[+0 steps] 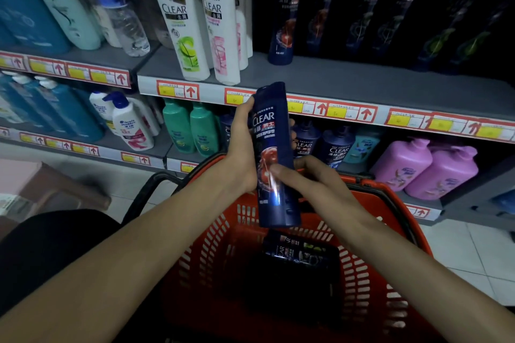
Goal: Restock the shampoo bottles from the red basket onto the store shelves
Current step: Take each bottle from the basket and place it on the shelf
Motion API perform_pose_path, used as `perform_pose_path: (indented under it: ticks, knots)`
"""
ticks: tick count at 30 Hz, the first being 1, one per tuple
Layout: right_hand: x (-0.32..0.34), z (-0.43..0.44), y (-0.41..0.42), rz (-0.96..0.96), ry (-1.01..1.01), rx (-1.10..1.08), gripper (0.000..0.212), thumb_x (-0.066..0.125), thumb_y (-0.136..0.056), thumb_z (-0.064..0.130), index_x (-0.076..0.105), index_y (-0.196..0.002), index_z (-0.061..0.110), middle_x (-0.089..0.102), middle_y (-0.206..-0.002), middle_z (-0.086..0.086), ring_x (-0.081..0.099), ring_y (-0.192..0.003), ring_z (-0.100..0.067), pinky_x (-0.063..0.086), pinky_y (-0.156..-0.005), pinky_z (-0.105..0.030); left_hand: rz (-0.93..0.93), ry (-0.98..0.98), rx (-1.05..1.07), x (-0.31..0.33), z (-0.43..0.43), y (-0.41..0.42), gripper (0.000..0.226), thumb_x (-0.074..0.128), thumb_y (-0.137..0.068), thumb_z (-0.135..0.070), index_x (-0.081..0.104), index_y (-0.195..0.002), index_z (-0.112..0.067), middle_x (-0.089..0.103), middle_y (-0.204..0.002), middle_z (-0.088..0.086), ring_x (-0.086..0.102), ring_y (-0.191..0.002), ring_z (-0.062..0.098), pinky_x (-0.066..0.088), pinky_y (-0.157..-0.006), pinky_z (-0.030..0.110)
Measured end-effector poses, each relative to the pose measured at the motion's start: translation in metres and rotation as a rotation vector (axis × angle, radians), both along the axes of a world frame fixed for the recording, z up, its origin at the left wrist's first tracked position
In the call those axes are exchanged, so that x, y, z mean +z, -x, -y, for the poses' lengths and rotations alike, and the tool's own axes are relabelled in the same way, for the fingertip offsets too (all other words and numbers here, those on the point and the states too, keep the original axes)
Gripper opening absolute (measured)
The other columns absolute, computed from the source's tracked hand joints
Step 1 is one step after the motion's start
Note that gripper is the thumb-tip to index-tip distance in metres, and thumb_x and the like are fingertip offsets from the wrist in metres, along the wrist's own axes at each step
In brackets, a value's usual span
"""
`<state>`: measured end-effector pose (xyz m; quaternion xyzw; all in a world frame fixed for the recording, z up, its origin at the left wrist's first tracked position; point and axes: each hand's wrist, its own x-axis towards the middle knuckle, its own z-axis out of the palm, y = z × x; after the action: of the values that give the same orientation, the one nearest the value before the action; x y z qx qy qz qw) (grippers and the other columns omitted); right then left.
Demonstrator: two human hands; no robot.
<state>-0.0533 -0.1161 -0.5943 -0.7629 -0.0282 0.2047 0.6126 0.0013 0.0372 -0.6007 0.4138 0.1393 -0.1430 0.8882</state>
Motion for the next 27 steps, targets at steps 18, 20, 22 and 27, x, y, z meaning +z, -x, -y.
perform_pose_path:
  ticks: [18,20,22,27]
  knots:
    - [0.009,0.009,0.0,0.113,0.113,-0.024,0.046,0.096,-0.065,0.032,0.075,-0.105,0.022,0.078,-0.101,0.006,0.073,-0.097,-0.013,0.058,-0.095,-0.042,0.093,-0.1,0.001,0.02,0.018,0.018,0.07,0.056,-0.09,-0.071,0.07,-0.105,-0.004,0.069,-0.086,0.015,0.067,-0.067,0.025,0.059,-0.063,0.031]
    - [0.007,0.014,-0.001,0.145,0.097,-0.046,0.043,0.095,-0.068,0.023,0.075,-0.107,0.021,0.079,-0.099,0.005,0.074,-0.095,-0.013,0.06,-0.093,-0.043,0.132,-0.171,-0.004,0.026,0.021,0.02,0.067,0.054,-0.092,-0.07,0.075,-0.101,-0.008,0.072,-0.087,0.014,0.07,-0.069,0.025,0.061,-0.065,0.031]
    - [0.007,0.018,-0.003,0.169,0.07,-0.07,0.044,0.093,-0.071,0.013,0.075,-0.11,0.021,0.079,-0.099,0.004,0.075,-0.095,-0.014,0.06,-0.092,-0.043,0.183,-0.247,-0.036,0.032,0.023,0.02,0.063,0.05,-0.094,-0.07,0.079,-0.093,-0.014,0.076,-0.092,0.011,0.074,-0.079,0.026,0.062,-0.076,0.035]
    - [0.017,0.029,-0.021,0.252,-0.013,-0.148,0.045,0.088,-0.073,0.0,0.074,-0.112,0.019,0.08,-0.099,0.001,0.076,-0.095,-0.018,0.06,-0.092,-0.043,0.308,-0.577,-0.095,0.041,0.018,0.024,0.045,0.052,-0.099,-0.061,0.074,-0.122,-0.029,0.077,-0.119,-0.007,0.07,-0.114,0.013,0.05,-0.106,0.041]
